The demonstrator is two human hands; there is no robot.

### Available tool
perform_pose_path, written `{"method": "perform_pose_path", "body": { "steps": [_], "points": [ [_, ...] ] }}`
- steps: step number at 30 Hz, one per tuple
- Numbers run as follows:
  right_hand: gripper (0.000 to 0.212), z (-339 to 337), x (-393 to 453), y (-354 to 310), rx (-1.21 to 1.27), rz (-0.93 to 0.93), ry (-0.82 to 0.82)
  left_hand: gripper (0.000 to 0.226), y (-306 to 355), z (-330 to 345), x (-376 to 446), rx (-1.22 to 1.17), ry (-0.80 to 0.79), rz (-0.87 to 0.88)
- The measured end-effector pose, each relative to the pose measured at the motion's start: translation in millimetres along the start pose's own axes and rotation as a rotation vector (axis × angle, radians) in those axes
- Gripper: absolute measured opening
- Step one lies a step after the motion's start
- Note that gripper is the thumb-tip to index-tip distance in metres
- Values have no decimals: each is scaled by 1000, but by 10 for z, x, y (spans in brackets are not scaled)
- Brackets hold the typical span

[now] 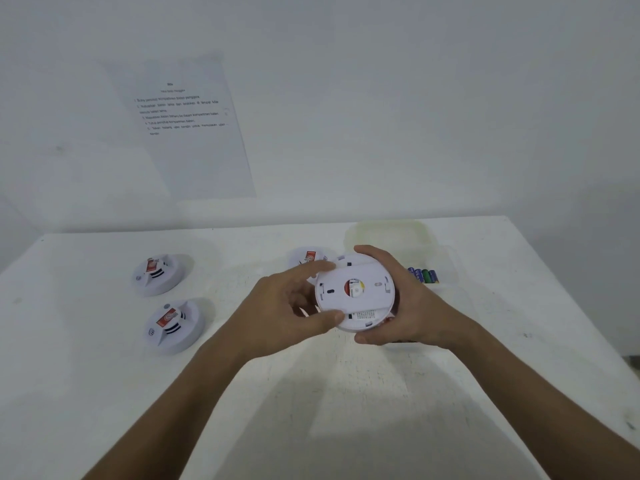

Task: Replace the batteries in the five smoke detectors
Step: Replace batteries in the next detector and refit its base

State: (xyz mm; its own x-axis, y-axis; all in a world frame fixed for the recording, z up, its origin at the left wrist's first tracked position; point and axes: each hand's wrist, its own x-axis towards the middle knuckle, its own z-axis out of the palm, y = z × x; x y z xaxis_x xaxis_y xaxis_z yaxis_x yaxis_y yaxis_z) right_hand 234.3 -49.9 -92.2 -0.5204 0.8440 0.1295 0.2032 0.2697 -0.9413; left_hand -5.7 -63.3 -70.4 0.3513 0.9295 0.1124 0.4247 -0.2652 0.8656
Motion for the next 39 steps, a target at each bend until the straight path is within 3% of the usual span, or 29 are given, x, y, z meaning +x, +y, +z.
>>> {"method": "perform_pose_path", "body": {
  "steps": [6,11,19,23,27,31,36,39],
  "points": [
    [111,63,0,83,-106,-14,104,65,-38,75,54,91,32,-20],
    [96,55,-8,113,-128,-68,192,57,11,132,87,147,37,-6],
    [94,22,-15,164,-157,-71,258,52,67,227,133,246,66,26],
    [96,42,-16,200,-99,-72,244,54,67,226,140,249,76,9],
    [105,-51,-12,175,-86,0,102,54,39,194,151,184,70,26],
    [119,-155,-29,160,-82,46,-5,71,-23,183,157,98,-12,-13],
    [107,-158,-38,167,-110,39,15,65,-10,105,184,17,-129,4],
    [101,-147,-34,167,-99,20,61,63,2,110,203,-19,-94,-32]
  ]
}}
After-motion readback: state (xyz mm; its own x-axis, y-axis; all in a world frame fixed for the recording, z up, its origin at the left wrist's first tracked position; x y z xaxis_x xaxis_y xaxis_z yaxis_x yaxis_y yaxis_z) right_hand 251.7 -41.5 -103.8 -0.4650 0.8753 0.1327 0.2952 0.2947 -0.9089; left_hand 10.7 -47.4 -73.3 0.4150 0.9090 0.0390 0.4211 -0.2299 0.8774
